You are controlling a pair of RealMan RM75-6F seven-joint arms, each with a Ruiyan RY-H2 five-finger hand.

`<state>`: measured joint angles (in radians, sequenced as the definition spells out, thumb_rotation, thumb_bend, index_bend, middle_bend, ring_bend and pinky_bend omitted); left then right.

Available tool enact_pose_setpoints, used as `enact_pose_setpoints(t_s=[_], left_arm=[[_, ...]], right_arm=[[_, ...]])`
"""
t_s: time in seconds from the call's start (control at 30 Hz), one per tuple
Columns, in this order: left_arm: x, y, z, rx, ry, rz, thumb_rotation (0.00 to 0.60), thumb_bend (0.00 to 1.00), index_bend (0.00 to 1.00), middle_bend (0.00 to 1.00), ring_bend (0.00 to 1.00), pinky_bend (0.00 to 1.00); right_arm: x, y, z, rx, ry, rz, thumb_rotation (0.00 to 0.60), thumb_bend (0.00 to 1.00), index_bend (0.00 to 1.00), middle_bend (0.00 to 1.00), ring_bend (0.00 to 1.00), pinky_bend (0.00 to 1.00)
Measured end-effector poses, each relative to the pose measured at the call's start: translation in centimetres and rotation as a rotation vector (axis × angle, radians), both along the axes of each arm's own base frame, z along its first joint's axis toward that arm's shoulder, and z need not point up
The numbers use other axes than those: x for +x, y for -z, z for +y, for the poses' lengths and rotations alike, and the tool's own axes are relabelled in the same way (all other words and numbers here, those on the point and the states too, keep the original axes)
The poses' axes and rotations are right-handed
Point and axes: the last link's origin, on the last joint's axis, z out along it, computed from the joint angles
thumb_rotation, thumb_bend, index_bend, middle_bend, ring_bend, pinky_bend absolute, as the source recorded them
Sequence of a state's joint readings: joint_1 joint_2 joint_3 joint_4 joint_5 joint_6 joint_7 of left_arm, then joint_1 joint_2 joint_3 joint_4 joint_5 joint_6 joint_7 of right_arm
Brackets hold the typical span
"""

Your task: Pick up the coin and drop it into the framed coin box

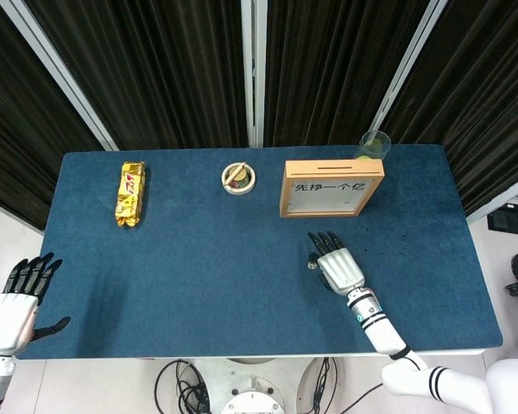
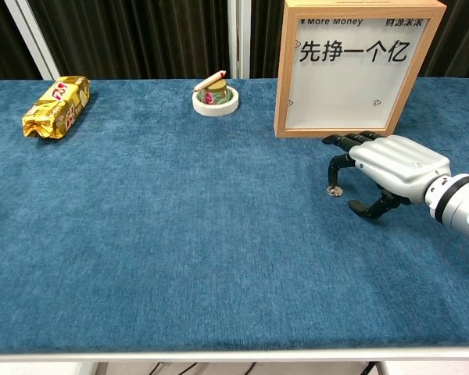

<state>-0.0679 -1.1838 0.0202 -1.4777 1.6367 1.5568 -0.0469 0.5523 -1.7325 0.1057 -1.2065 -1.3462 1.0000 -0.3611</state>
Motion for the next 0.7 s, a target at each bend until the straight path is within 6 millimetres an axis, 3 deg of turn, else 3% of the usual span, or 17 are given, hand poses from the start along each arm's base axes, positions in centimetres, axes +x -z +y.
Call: enact_pose_setpoints(t_s=[0.7], left_arm=[[-0.15, -0.03, -0.15, 0.001, -0.003, 0.002, 0.6, 0.1, 0.07, 0.0, 0.0, 0.0]], right_arm=[[0.06, 0.16, -0.2, -0.001, -0.003, -0.002, 0.6, 0.33, 0.39, 0.0, 0.0, 0.0]])
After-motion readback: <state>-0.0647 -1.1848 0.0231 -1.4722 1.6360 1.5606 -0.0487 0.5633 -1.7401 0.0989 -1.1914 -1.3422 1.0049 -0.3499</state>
